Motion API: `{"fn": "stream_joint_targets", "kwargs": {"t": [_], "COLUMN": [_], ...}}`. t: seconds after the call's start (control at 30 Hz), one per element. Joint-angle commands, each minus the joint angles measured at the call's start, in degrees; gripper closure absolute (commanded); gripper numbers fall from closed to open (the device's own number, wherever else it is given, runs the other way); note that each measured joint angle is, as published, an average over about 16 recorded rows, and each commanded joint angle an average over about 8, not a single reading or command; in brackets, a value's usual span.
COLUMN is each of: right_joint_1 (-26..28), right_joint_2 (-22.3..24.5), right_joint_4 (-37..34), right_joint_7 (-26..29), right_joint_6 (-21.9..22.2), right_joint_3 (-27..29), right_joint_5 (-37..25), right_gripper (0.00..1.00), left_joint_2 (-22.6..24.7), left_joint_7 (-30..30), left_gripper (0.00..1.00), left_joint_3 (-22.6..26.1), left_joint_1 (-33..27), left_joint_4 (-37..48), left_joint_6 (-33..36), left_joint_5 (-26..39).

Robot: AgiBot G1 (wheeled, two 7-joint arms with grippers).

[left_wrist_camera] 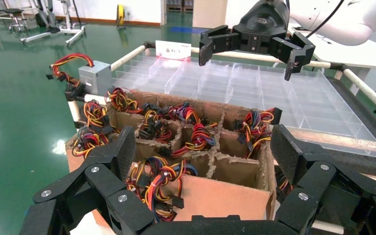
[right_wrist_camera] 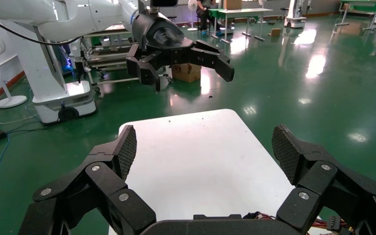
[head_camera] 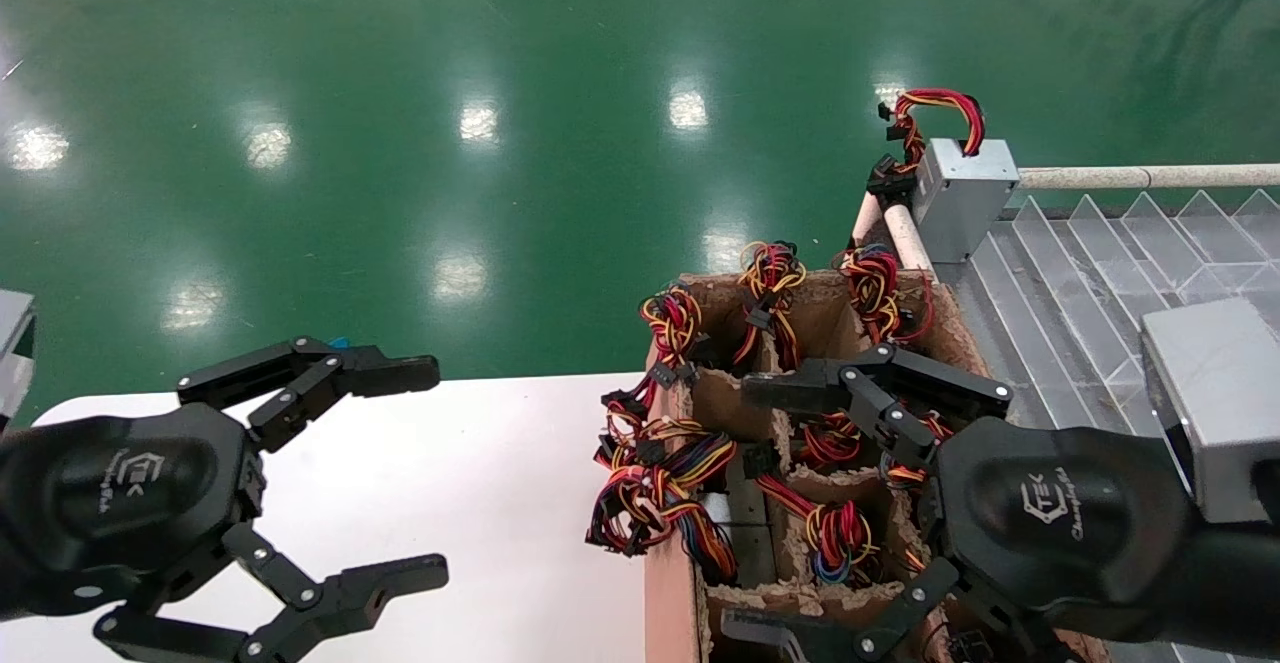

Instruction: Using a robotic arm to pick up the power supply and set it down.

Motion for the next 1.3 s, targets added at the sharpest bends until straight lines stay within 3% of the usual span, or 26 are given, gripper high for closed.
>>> {"fn": "stream_joint_targets", "kwargs": {"t": [0.03,0.47,0.5,0.73,0.77,1.0,1.2,1.3], "right_joint_1": [0.0,0.0,0.0,-0.01,-0.02,-0.26,1.45,3.17], "right_joint_2": [0.0,0.0,0.0,0.0,0.0,0.13,0.01,-1.73], "right_joint_4": [0.0,0.0,0.0,0.0,-0.03,-2.29,-4.49,-6.0], "right_joint_7": [0.0,0.0,0.0,0.01,0.02,0.26,1.05,1.2], "right_joint_6": [0.0,0.0,0.0,0.0,0.01,0.58,3.36,4.37], "right_joint_3": [0.0,0.0,0.0,0.0,0.0,-0.04,-2.71,-4.89], "right_joint_5": [0.0,0.0,0.0,0.01,0.01,-0.2,-7.46,-11.86], "right_gripper": [0.0,0.0,0.0,0.0,0.0,0.0,0.0,0.12], "left_joint_2": [0.0,0.0,0.0,0.0,0.0,0.0,0.0,0.0], "left_joint_7": [0.0,0.0,0.0,0.0,0.0,0.0,0.0,0.0], "left_gripper": [0.0,0.0,0.09,0.97,1.0,1.0,1.0,1.0], "left_joint_3": [0.0,0.0,0.0,0.0,0.0,0.0,0.0,0.0], "left_joint_1": [0.0,0.0,0.0,0.0,0.0,0.0,0.0,0.0], "left_joint_4": [0.0,0.0,0.0,0.0,0.0,0.0,0.0,0.0], "left_joint_6": [0.0,0.0,0.0,0.0,0.0,0.0,0.0,0.0], "left_joint_5": [0.0,0.0,0.0,0.0,0.0,0.0,0.0,0.0]}}
